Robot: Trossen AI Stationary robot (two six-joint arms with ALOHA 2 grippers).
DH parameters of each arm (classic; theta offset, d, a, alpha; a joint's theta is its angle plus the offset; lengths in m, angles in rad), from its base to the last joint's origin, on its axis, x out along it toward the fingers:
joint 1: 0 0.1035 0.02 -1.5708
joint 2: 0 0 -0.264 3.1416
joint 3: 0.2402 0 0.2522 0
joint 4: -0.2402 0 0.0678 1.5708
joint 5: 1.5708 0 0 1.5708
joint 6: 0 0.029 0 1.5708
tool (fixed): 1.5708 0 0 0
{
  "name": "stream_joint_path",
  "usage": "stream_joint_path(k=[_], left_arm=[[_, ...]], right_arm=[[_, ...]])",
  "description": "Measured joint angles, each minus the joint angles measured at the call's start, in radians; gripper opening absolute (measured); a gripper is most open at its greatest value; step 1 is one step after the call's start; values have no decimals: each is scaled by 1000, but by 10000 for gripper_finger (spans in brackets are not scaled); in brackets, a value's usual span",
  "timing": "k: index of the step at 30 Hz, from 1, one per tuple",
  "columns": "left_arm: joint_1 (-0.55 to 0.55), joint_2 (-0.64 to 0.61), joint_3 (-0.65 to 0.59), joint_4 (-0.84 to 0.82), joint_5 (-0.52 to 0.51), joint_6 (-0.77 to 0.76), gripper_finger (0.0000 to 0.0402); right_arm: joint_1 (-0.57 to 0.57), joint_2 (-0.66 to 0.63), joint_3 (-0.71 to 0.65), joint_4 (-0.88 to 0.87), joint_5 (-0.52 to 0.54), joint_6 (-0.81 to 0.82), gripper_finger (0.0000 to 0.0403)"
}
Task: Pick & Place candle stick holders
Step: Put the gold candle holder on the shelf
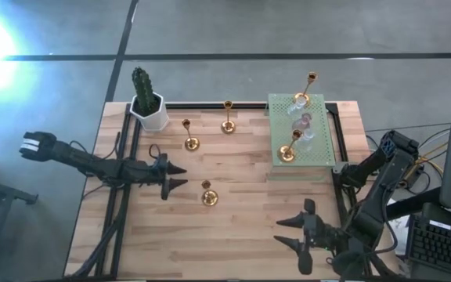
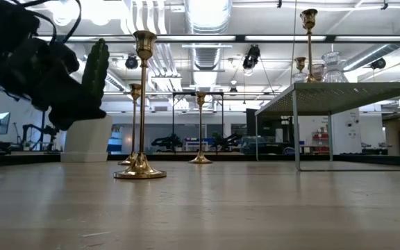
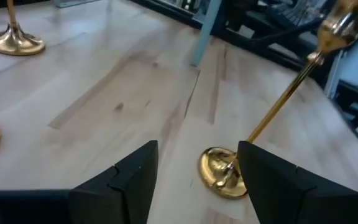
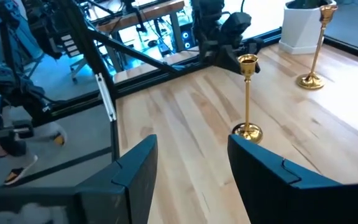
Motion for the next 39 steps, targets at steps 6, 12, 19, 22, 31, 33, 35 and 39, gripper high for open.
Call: stream_joint_path(k=[6,12,19,22,31,33,35,39], left_arm=[[0,2,-2,76,127,50,225],[0,26,3,120,206,168,225],[-12,184,111,123,236,274,225],[-14,295,192,128,266,329,225],[-14,554,374,137,318,409,222],[-14,580,394,141,318,418,218],[-14,593,399,142,318,425,208],[-14,593,398,148,306,423,162]], right_arm=[[-1,0,-1,0,9,-53,187],[-1,0,-4,-8,53,-70,187],[-1,0,-6,-26,108,-76,187],[-1,0,-6,-28,128,-78,187],[-1,-1,-6,-29,128,-57,187],[-1,-1,-6,-29,125,-56,187],[1,-1,-6,-30,123,-51,187],[12,-1,-8,-30,122,-34,187]])
